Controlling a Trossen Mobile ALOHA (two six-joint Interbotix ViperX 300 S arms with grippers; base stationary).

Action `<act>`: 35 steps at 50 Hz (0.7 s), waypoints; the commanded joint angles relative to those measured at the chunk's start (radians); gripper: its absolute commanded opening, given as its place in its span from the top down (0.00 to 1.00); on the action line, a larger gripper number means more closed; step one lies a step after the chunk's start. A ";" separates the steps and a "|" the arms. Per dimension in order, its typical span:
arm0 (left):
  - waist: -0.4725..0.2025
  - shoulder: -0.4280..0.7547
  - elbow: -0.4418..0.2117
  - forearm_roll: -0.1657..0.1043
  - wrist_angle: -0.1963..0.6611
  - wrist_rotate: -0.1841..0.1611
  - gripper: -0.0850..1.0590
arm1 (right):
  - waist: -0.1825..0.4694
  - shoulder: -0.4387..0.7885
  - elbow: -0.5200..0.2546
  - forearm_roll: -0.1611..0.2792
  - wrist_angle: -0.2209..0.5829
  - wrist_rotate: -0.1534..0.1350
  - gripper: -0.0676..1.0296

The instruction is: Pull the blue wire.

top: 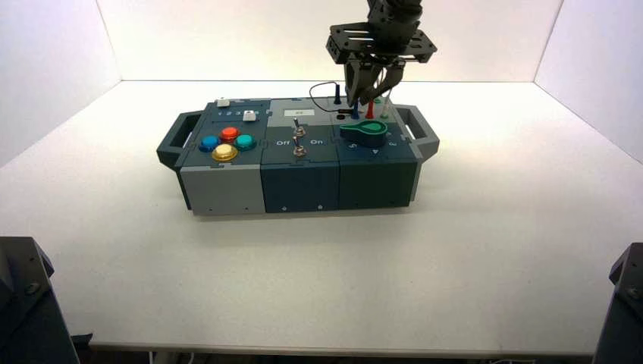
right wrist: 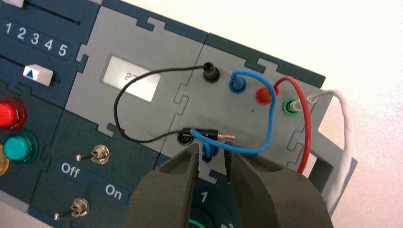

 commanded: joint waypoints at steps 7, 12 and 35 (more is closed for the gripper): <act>-0.005 0.006 -0.018 -0.002 -0.009 -0.003 0.83 | -0.008 0.011 -0.046 -0.002 0.015 0.003 0.65; -0.005 0.006 -0.018 -0.002 -0.009 -0.003 0.83 | -0.008 0.012 -0.041 0.000 0.017 0.006 0.67; -0.005 0.005 -0.017 0.000 -0.011 -0.003 0.83 | -0.008 -0.005 -0.028 -0.003 0.026 0.009 0.96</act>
